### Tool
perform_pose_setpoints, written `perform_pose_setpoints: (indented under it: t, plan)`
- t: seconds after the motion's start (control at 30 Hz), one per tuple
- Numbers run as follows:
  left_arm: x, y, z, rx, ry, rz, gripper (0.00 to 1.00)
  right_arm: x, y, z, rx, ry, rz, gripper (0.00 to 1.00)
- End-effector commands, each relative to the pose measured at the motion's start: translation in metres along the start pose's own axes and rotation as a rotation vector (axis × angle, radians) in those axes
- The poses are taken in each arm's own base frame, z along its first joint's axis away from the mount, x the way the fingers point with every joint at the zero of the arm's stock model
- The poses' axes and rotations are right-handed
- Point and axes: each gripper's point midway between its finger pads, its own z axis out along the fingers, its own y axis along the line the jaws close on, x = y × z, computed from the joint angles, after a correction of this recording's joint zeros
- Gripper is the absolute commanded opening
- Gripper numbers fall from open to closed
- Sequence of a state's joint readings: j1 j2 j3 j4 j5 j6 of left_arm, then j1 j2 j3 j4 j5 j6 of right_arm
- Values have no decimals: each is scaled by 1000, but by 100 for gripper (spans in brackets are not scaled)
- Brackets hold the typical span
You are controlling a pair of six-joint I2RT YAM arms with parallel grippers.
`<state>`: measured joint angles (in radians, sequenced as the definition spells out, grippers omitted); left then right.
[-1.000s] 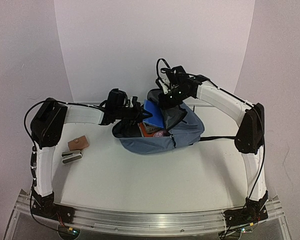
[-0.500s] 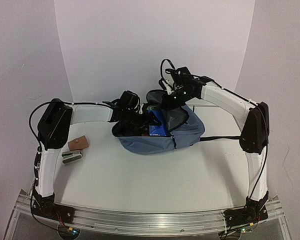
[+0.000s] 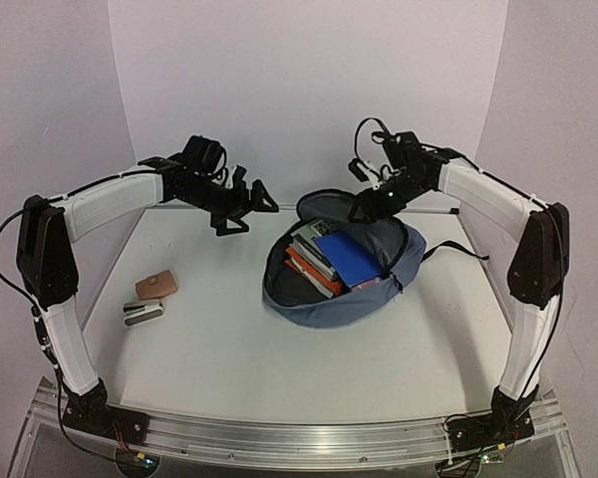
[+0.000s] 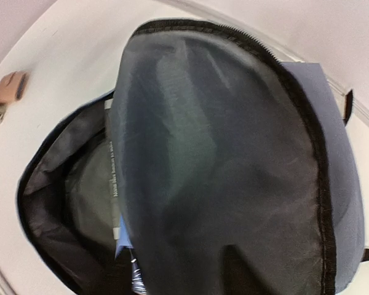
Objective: Pack the student bag
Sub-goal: Place the files in the student bag, then adjust the student bag at the center of the board.
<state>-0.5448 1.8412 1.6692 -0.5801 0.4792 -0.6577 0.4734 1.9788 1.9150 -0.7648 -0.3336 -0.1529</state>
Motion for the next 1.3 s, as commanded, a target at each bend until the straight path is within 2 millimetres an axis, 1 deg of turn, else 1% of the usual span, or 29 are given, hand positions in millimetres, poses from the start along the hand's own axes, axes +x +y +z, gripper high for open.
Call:
perform_pose_setpoints:
  t: [0.0,0.03,0.1,0.13,0.2,0.3,0.4,0.47,0.53,0.67,0.73,0.8,0.9,0.97,1.03,1.1,1.13,1.17,1.2,1.23,1.27]
  plan:
    - [21,28,10,-79,93,-21,100,-6,33,-29,-197,23,-35,94]
    - [21,29,11,-82,96,-23,100,-7,22,-35,-205,15,-5,97]
    - [21,30,13,-79,94,-27,100,-11,-2,-44,-211,-9,60,98]
    - [21,29,13,-73,91,-30,100,-11,-16,-45,-207,-14,91,98]
    - [22,28,15,-57,91,-32,100,-7,-33,-38,-192,1,123,98]
    - [23,31,19,-58,102,-39,100,3,-37,-24,-213,41,126,91]
    - [24,36,23,-72,113,-53,100,20,-36,-6,-251,100,137,83]
    - [23,37,23,-74,111,-60,100,31,-31,1,-285,136,141,78]
    - [21,39,22,-81,104,-70,100,39,-22,4,-339,160,145,71]
    - [17,49,17,-100,86,-103,99,53,9,3,-443,199,141,53]
    - [15,52,14,-108,77,-112,99,60,28,1,-484,222,99,39]
    - [14,53,11,-108,68,-116,99,62,51,-7,-522,234,22,28]
    - [11,52,7,-98,54,-119,98,63,92,-20,-558,235,-123,21]
    - [9,50,6,-90,48,-118,98,66,115,-26,-567,225,-205,18]
    - [9,48,5,-81,43,-120,98,70,135,-25,-575,218,-265,18]
    - [9,45,5,-62,33,-125,98,70,145,-22,-574,209,-297,22]
    - [10,46,5,-56,34,-133,98,68,147,-22,-573,205,-308,32]
    - [14,47,6,-51,43,-145,99,67,148,-22,-570,204,-313,48]
    - [17,48,7,-50,52,-155,99,66,146,-23,-561,205,-322,62]
    - [21,51,9,-50,62,-169,100,66,145,-26,-550,206,-336,73]
    - [24,52,11,-42,67,-178,100,65,143,-28,-537,202,-355,79]
